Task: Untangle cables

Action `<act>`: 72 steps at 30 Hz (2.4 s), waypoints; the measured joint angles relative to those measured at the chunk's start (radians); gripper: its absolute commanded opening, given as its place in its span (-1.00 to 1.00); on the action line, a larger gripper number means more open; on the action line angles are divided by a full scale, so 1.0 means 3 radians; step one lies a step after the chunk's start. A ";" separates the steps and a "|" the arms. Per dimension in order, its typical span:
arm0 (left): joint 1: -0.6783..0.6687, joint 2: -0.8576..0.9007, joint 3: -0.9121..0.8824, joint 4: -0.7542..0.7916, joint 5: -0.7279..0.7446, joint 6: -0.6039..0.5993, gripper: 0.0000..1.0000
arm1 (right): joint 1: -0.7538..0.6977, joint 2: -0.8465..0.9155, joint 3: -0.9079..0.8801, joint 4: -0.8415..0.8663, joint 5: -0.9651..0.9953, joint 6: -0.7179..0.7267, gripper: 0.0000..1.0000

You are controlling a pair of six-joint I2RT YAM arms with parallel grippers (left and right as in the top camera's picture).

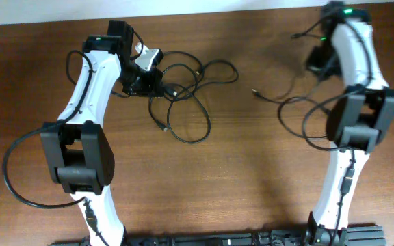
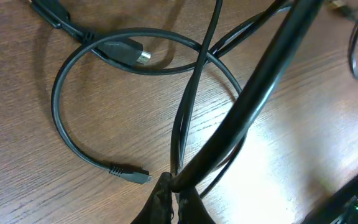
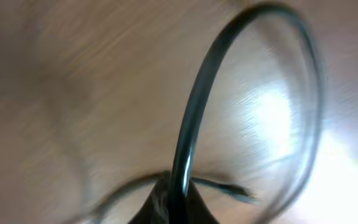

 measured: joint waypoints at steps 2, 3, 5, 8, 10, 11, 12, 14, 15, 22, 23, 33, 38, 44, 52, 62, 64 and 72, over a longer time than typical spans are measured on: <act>0.0000 0.0000 0.0000 0.0001 0.0000 0.0000 -1.00 | -0.0212 -0.0113 0.0224 -0.0215 0.0253 -0.0025 -0.92; 0.0000 0.0000 0.0000 0.0001 0.0000 0.0000 -1.00 | -0.0387 -0.0247 0.0373 -0.0267 0.0413 -0.0032 -0.92; 0.0000 0.0001 0.0000 0.0000 0.0001 0.0000 -1.00 | -0.0623 -0.0465 0.0509 -0.0292 0.0556 -0.0043 -0.92; 0.0000 0.0000 0.0000 0.0000 0.0001 0.0000 -1.00 | -0.0865 -0.0622 0.0537 -0.0350 0.0615 -0.0061 -0.70; 0.0000 0.0000 0.0000 0.0000 0.0001 0.0000 -1.00 | -0.0952 -0.0622 0.0535 -0.0416 0.0538 -0.0056 0.97; 0.0000 0.0001 0.0000 0.0000 0.0001 0.0000 -1.00 | -0.0965 -0.0622 0.0535 -0.0426 0.0470 -0.0074 0.97; 0.0000 0.0000 0.0000 0.0000 0.0001 0.0000 -1.00 | -0.0965 -0.0622 0.0535 -0.0427 0.0387 -0.0078 0.97; 0.0000 0.0000 0.0000 0.0000 0.0001 0.0000 -1.00 | -0.0965 -0.0622 0.0535 -0.0460 0.0075 -0.0107 0.97; 0.0000 0.0000 0.0000 0.0000 0.0004 0.0000 -1.00 | -0.0965 -0.0622 0.0535 -0.0484 -0.0092 -0.0170 0.97; -0.0125 0.0000 -0.0001 0.0191 0.0772 0.0247 -0.78 | -0.0885 -0.0622 0.0535 -0.0849 -0.1083 -0.0688 0.75; -0.0202 0.0000 -0.0001 0.0209 0.0838 0.0320 -0.78 | -0.0857 -0.0622 0.0535 -0.0857 -0.1111 -0.0718 0.74; -0.0464 -0.0544 0.0000 0.0167 -0.0149 -0.0050 -0.85 | -0.0456 -0.1466 -0.0187 -0.0858 -0.1147 -0.0792 0.75; -0.0418 -0.0833 0.0000 -0.0060 -0.1155 -0.0528 0.63 | 0.0072 -0.1681 -0.1164 -0.0851 -0.1122 -0.0973 0.83; 0.0014 -0.0916 0.0000 -0.0085 -0.1575 -0.0804 0.92 | 0.1354 -0.1687 -0.1255 0.0094 -0.1125 -0.1086 0.97; 0.0231 -0.0916 0.0000 -0.0121 -0.1583 -0.0842 0.99 | 0.2377 -0.1047 -0.1260 0.0783 -0.1122 -0.0905 0.88; 0.0280 -0.0916 0.0000 -0.0127 -0.1593 -0.0842 0.99 | 0.2785 -0.0291 -0.1261 0.1226 -0.1122 -0.0769 0.05; 0.0278 -0.0916 0.0000 -0.0128 -0.1592 -0.0842 0.99 | 0.2785 -0.0234 -0.1261 0.1223 -0.1123 -0.0720 -0.71; 0.0278 -0.0916 0.0000 -0.0136 -0.1564 -0.0842 0.91 | 0.2712 -0.0234 -0.1125 0.0523 -0.1124 -0.0778 -0.92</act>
